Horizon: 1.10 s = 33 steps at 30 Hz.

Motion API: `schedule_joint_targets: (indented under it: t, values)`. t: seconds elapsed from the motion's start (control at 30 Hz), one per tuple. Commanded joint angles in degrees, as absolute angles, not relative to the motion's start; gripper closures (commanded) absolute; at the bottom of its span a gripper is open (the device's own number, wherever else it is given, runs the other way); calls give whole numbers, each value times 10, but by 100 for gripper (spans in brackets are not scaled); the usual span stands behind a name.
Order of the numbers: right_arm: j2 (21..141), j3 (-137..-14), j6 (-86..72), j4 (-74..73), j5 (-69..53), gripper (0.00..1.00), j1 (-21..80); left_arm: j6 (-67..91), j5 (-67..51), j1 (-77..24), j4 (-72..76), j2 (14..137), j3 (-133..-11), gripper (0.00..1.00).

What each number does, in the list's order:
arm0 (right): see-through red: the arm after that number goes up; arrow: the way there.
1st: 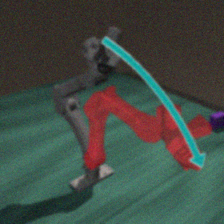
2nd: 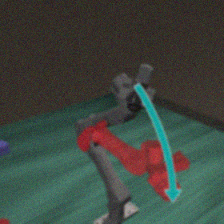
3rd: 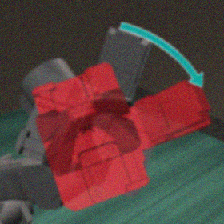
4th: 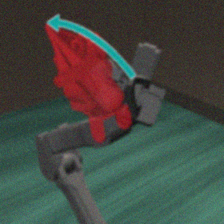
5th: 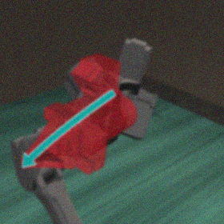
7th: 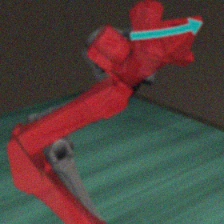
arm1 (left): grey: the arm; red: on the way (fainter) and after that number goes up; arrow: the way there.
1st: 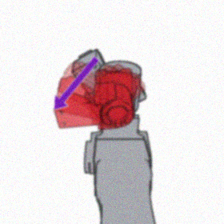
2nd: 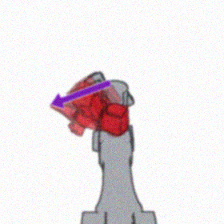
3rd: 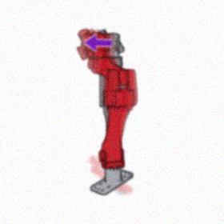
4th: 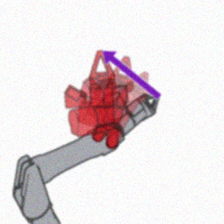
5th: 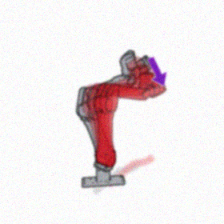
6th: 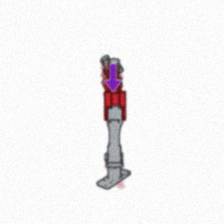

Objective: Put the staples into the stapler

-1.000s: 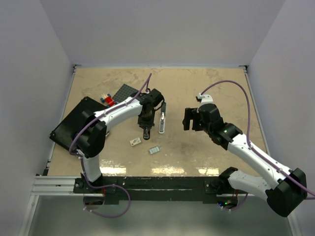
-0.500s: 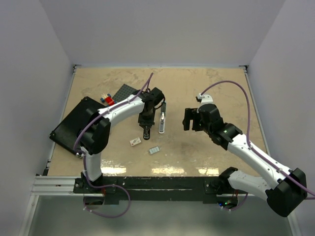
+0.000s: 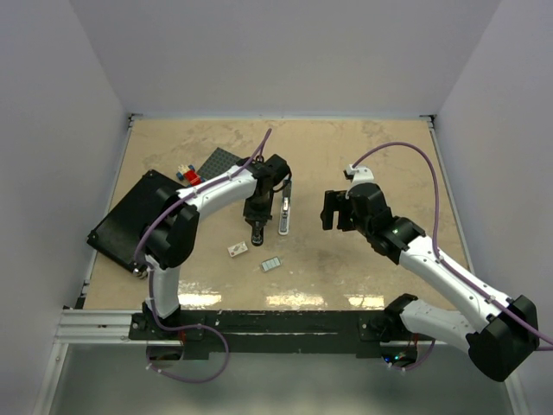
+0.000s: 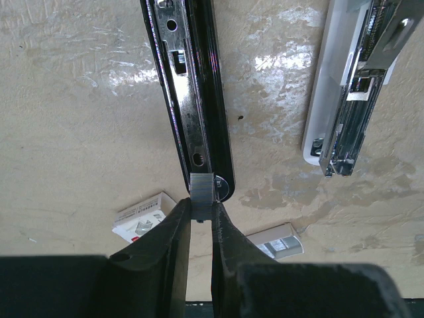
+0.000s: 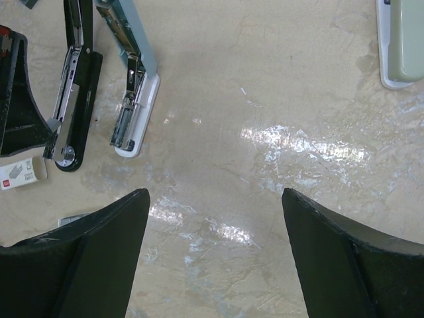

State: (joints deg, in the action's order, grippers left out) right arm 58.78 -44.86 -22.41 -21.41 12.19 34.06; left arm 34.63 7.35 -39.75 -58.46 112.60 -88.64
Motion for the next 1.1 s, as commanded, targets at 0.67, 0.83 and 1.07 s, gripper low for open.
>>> schedule_joint_targets:
  t: [0.67,0.83,1.07]
  values:
    - [575,-449,-215,-195,112,14,337,354,83,-395,-588,1128,-908,91]
    - [579,-454,-214,-201,113,15,337,358,77,-396,-584,1124,-908,91]
    - [588,-457,-214,-208,116,15,337,357,69,-396,-568,1121,-892,93]
